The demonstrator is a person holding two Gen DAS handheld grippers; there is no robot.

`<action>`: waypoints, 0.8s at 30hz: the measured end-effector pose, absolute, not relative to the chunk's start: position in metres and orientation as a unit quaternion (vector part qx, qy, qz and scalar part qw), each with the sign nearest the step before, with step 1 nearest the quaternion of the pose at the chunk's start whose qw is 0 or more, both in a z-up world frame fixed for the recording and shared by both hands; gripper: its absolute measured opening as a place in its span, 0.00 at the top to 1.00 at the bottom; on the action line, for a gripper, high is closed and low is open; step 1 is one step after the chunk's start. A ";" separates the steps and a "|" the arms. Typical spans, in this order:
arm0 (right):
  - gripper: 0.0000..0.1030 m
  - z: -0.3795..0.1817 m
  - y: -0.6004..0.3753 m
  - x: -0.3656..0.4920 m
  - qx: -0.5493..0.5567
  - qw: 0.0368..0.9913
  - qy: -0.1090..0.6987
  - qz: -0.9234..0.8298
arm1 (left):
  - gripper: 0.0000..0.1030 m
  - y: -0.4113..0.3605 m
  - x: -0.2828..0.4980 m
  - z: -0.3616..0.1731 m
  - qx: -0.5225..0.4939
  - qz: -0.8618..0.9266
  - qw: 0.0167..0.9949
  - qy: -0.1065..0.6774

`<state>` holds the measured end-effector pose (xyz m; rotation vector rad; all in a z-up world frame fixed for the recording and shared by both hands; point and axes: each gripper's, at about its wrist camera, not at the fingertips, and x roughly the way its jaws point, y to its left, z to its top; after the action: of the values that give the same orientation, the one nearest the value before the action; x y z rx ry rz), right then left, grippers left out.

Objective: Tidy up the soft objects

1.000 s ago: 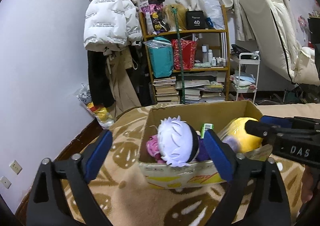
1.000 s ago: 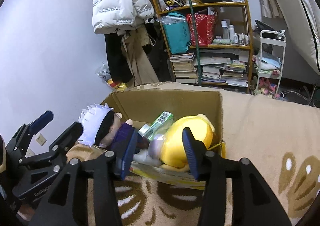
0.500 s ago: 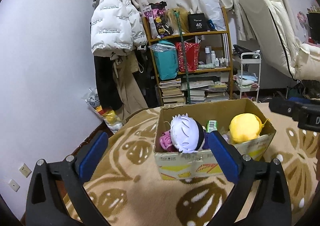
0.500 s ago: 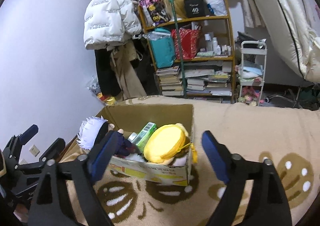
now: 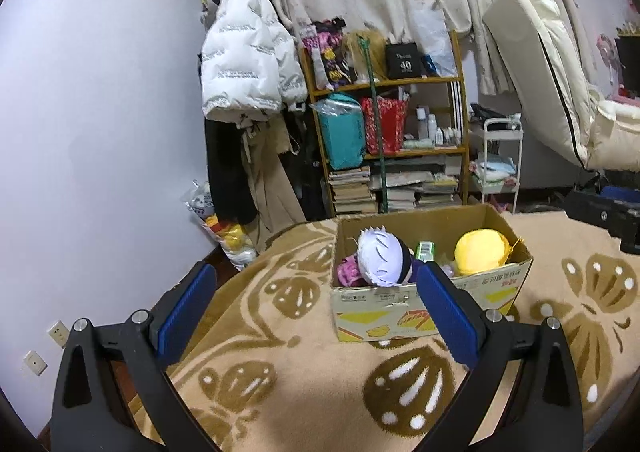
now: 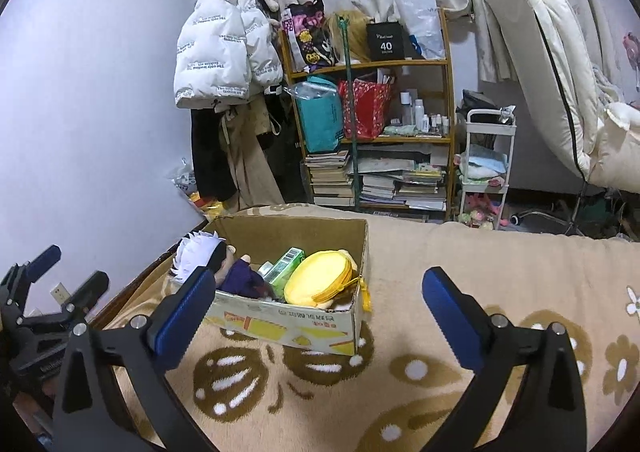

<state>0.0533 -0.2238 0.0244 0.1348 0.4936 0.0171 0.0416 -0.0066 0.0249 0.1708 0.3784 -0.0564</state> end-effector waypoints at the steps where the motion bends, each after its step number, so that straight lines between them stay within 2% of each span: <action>1: 0.00 0.026 -0.223 0.050 0.064 0.968 0.243 0.008 | 0.03 -0.005 0.038 0.027 0.084 -0.025 0.979 0.185; 24: 0.00 0.026 -0.212 0.012 -0.001 0.975 0.219 -0.031 | 0.03 0.015 0.011 0.031 0.062 -0.018 0.979 0.193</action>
<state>0.0119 -0.2119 0.0260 -0.0028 0.4410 -0.0624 0.0114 0.0146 0.0312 0.1242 0.3895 -0.0361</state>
